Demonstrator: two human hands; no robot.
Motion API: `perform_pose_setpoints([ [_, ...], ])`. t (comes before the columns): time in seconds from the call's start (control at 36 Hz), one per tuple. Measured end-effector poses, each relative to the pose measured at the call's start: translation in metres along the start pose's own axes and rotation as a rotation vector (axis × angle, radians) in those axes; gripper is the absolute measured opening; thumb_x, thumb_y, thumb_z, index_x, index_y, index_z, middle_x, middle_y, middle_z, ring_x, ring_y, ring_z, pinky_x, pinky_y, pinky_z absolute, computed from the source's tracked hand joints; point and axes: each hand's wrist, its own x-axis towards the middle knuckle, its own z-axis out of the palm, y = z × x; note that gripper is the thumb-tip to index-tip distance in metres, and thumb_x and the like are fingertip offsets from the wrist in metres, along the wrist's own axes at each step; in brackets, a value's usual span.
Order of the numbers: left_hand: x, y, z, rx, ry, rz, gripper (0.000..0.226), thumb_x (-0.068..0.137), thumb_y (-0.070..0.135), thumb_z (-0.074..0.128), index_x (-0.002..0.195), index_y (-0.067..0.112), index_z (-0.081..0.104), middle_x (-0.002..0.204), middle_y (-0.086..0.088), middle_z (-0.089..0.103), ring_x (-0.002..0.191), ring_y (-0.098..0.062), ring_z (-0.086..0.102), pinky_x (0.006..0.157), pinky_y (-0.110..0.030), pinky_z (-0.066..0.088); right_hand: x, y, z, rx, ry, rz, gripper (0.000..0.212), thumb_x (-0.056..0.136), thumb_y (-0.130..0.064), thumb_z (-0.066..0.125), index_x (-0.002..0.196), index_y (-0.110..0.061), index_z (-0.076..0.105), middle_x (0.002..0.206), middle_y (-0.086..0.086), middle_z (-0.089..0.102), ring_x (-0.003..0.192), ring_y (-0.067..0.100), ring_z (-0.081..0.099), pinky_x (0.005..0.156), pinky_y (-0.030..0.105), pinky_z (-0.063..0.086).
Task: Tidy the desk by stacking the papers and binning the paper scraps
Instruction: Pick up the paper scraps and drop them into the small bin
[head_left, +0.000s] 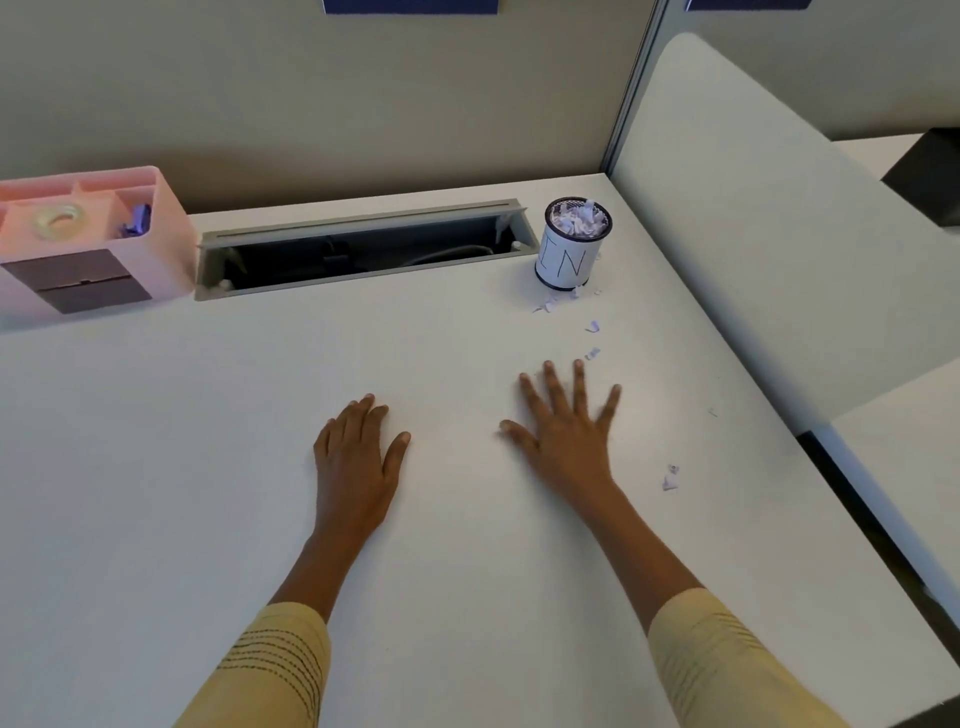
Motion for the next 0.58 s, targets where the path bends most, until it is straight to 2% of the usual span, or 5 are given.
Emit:
perform_pose_setpoints([
  [0.08, 0.002, 0.005, 0.002, 0.012, 0.013, -0.007, 0.062, 0.091, 0.054, 0.034, 0.126, 0.009, 0.057, 0.139, -0.012, 0.048, 0.13, -0.031, 0.041, 0.11, -0.048, 0.028, -0.019, 0.046, -0.015, 0.09, 0.075, 0.142, 0.078, 0.083, -0.077, 0.022, 0.148, -0.034, 0.024, 0.156, 0.001, 0.024, 0.147, 0.026, 0.009, 0.112, 0.061, 0.005],
  [0.19, -0.001, 0.01, 0.002, 0.023, -0.001, 0.03, 0.075, 0.088, 0.066, 0.029, 0.133, 0.01, 0.05, 0.145, -0.016, 0.04, 0.137, -0.031, 0.029, 0.116, -0.045, 0.02, -0.054, 0.088, -0.025, 0.32, 0.105, 0.347, 0.11, 0.067, -0.092, 0.025, 0.151, -0.022, 0.012, 0.158, 0.009, 0.016, 0.147, 0.026, 0.008, 0.118, 0.049, 0.009],
  [0.33, 0.002, 0.012, 0.005, 0.06, -0.105, 0.173, 0.091, 0.084, 0.077, 0.025, 0.146, 0.012, 0.034, 0.158, -0.01, 0.022, 0.147, -0.021, 0.013, 0.121, -0.04, 0.003, -0.072, 0.063, -0.01, 0.253, -0.013, 0.186, 0.13, 0.058, -0.098, 0.027, 0.152, -0.013, -0.005, 0.16, 0.005, -0.004, 0.147, 0.02, -0.008, 0.12, 0.04, -0.003],
  [0.47, 0.013, 0.028, 0.018, 0.03, -0.185, 0.259, 0.094, 0.082, 0.078, 0.024, 0.152, 0.015, 0.021, 0.161, -0.003, 0.01, 0.148, -0.018, 0.0, 0.12, -0.035, -0.002, -0.033, 0.015, 0.003, 0.275, 0.043, 0.13, 0.126, 0.062, -0.094, 0.031, 0.152, -0.012, 0.002, 0.16, 0.007, 0.002, 0.148, 0.023, 0.0, 0.12, 0.039, 0.001],
  [0.58, 0.021, 0.043, 0.025, 0.024, -0.179, 0.224, 0.087, 0.085, 0.073, 0.023, 0.147, 0.013, 0.034, 0.157, -0.012, 0.024, 0.147, -0.029, 0.01, 0.118, -0.039, 0.005, 0.008, 0.0, 0.011, 0.25, 0.077, 0.143, 0.106, 0.077, -0.084, 0.028, 0.152, -0.014, 0.001, 0.159, 0.013, 0.002, 0.147, 0.027, 0.001, 0.12, 0.044, 0.008],
])
